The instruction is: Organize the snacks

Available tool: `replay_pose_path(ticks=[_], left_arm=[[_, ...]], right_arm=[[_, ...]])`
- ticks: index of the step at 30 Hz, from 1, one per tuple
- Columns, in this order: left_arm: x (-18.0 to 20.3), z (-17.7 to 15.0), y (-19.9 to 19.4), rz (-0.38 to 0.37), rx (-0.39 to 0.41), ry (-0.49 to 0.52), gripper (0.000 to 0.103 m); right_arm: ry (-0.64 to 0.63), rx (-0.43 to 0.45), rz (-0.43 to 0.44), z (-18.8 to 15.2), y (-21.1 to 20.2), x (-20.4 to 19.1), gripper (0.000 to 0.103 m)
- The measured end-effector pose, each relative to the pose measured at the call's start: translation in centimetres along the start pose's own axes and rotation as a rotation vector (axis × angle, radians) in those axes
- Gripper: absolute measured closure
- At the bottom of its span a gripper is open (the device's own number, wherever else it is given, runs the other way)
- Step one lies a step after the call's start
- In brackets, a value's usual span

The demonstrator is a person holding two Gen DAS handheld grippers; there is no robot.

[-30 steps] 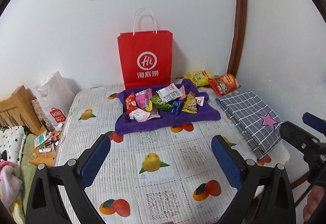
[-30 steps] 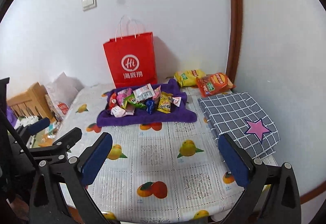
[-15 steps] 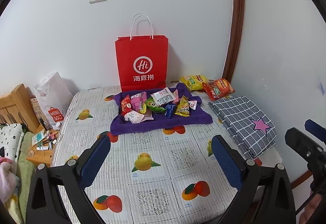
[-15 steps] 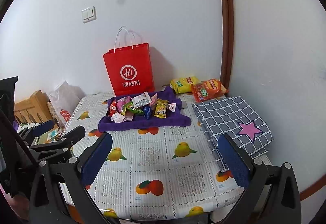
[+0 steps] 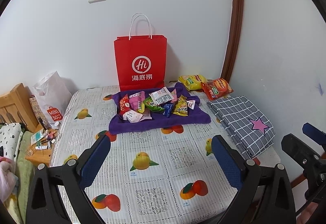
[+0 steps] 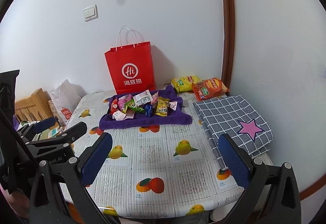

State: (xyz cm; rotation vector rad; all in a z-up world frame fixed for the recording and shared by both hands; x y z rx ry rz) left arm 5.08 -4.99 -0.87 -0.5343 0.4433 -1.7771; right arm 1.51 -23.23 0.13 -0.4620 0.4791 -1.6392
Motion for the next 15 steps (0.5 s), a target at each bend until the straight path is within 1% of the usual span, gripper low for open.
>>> replay_pose_path(ticks=[15], left_arm=[[0.27, -0.15, 0.09, -0.002, 0.000, 0.002, 0.003]], right_arm=[[0.011, -0.010, 0.004, -0.45, 0.34, -0.19, 0.001]])
Point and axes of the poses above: each gripper's, at about its wrist camera, not at the fingertips, and y roughly the way its jaws point, x to its right, z to its top, the point moved 8 cm from there along y, roughly the way its jaws point, and after that the axes turned 11 degrees about -z, right-handed, at the moved point
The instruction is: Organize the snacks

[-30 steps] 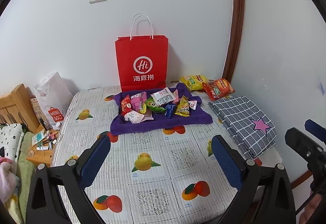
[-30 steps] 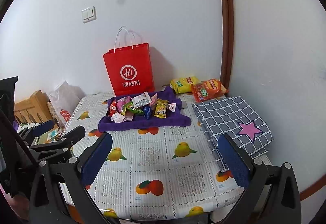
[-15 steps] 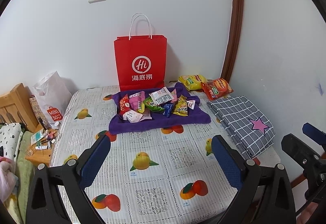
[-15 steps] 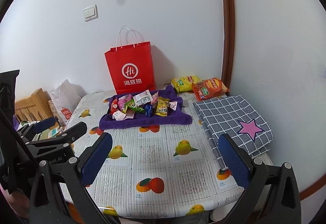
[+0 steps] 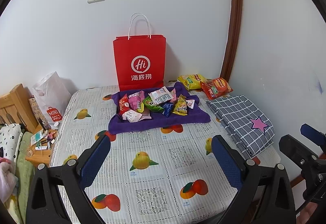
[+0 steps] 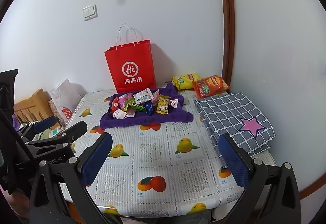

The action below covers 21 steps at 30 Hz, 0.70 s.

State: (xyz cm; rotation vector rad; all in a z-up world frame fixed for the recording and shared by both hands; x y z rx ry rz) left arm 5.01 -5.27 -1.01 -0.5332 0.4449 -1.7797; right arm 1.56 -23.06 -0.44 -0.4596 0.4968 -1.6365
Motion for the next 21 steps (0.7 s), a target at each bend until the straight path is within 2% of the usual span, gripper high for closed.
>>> replay_pose_path(ticks=[21], left_arm=[[-0.22, 0.32, -0.12, 0.002, 0.008, 0.003, 0.003]], right_arm=[[0.018, 0.007, -0.010, -0.01, -0.26, 0.41, 0.001]])
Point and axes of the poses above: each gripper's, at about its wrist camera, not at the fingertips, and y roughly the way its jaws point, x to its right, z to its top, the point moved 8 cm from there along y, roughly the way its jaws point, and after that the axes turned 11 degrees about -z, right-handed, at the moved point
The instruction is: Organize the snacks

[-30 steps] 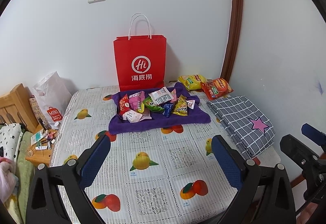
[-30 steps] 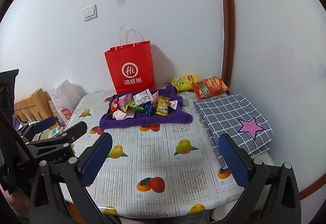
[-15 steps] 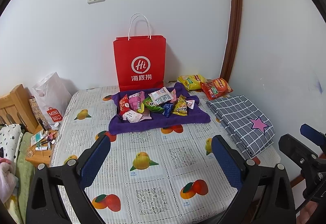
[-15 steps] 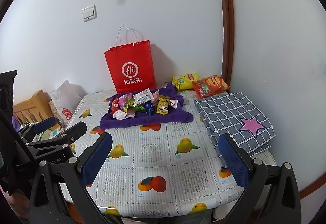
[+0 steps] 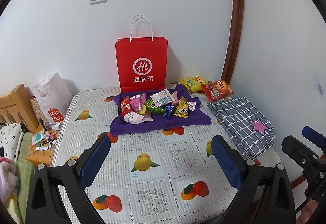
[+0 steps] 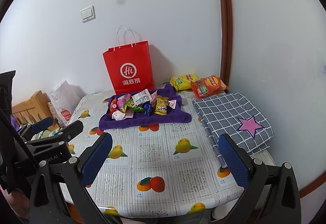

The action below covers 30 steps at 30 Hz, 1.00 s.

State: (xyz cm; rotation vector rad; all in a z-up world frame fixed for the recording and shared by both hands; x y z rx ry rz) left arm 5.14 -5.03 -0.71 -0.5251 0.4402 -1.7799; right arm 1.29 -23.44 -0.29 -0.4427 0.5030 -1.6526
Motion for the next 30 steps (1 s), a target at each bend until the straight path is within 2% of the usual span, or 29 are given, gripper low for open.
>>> replay_pose_path(ticks=[30], left_arm=[[-0.59, 0.48, -0.80, 0.025, 0.009, -0.004, 0.003]], right_arm=[[0.021, -0.015, 0.009, 0.08, 0.00, -0.45, 0.001]])
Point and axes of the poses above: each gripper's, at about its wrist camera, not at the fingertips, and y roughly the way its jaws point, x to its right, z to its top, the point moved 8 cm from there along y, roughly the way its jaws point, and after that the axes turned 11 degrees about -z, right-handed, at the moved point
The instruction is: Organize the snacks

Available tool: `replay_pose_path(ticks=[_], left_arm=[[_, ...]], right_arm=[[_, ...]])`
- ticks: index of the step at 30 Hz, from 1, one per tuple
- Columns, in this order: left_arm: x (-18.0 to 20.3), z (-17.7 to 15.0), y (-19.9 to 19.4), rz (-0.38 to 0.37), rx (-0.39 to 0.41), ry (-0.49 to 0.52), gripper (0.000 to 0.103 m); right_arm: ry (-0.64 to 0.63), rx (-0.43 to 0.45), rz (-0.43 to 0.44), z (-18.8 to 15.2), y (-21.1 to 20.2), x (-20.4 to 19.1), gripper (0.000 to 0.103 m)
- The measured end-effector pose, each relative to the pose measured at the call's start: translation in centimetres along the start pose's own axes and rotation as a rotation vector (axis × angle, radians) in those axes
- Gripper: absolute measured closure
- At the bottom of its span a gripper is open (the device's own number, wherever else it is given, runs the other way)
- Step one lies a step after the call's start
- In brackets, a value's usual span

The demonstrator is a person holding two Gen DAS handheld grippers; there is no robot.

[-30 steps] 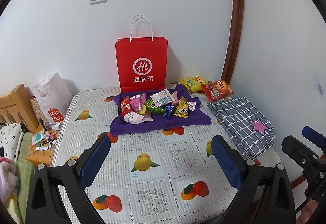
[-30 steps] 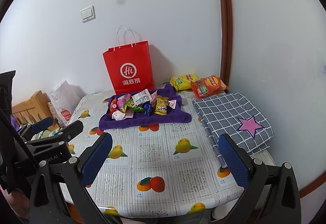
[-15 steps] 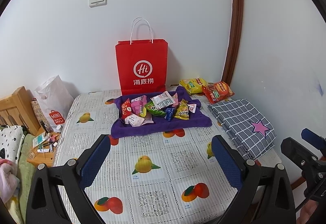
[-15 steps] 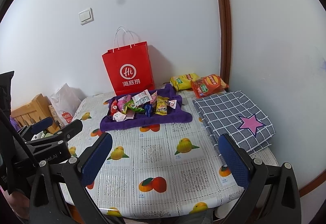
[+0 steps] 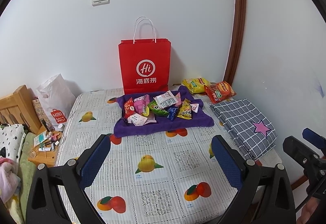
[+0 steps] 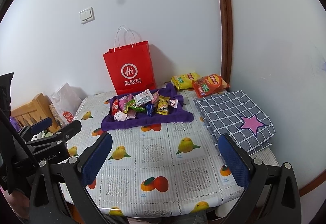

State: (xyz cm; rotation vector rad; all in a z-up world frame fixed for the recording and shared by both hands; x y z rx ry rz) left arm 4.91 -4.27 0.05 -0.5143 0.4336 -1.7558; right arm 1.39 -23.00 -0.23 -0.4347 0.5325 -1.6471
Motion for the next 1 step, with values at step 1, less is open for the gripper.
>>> replay_pose_path(ticks=[1], left_arm=[[-0.10, 0.07, 0.02, 0.004, 0.002, 0.001, 0.003]], right_arm=[[-0.001, -0.002, 0.001, 0.07, 0.11, -0.08, 0.001]])
Point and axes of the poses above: each gripper's, at about its wrist camera, not at the fingertips, and y roughly the way its jaws point, x to its right, z to its top, the point moved 8 cm from there along y, roughly the way its jaws point, and after that the axes turned 11 degrees about -z, right-handed, at the moved point
